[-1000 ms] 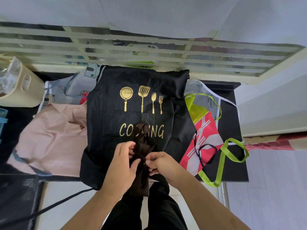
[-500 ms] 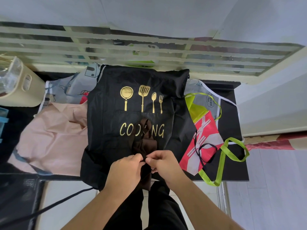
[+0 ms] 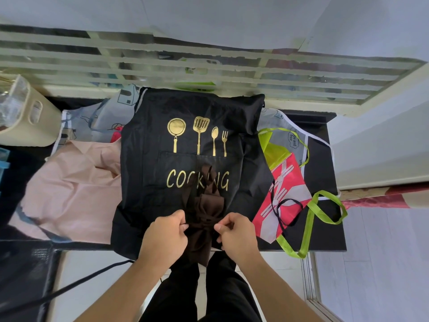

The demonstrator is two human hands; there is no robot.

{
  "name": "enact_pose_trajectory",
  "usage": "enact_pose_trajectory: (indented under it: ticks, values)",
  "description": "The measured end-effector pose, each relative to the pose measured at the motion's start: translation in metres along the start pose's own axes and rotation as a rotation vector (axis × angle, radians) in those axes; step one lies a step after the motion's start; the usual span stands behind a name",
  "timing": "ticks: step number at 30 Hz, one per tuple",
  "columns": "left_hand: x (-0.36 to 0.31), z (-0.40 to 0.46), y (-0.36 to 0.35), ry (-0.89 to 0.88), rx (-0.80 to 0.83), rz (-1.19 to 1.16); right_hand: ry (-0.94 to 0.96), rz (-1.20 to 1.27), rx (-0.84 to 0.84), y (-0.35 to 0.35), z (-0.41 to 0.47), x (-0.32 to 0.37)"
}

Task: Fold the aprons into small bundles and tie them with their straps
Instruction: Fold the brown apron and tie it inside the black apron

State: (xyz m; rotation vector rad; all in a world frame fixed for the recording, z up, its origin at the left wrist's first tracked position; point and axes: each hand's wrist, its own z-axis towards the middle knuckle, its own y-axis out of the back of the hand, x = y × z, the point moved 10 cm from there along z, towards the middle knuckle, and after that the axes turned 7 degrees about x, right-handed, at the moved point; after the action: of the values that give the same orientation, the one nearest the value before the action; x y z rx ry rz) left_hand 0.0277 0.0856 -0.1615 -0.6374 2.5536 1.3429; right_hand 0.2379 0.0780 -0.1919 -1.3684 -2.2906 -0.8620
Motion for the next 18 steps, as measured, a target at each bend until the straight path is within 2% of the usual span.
enact_pose_trajectory:
  ticks: [7, 14, 16, 18]
  values:
    - [0.006, 0.007, -0.001, 0.002, 0.021, -0.061, -0.026, 0.061, -0.014, 0.000, 0.004, -0.005]
    - [0.017, 0.008, -0.023, 0.047, 0.308, -0.312, -0.060, 0.130, -0.023, 0.008, 0.005, -0.010]
    - [0.007, 0.008, -0.032, 0.068, 0.394, -0.449, -0.055, 0.126, 0.002, 0.001, 0.007, -0.002]
    - [-0.005, 0.007, -0.035, 0.126, 0.412, -0.613, -0.050, 0.077, 0.047, -0.007, 0.007, 0.009]
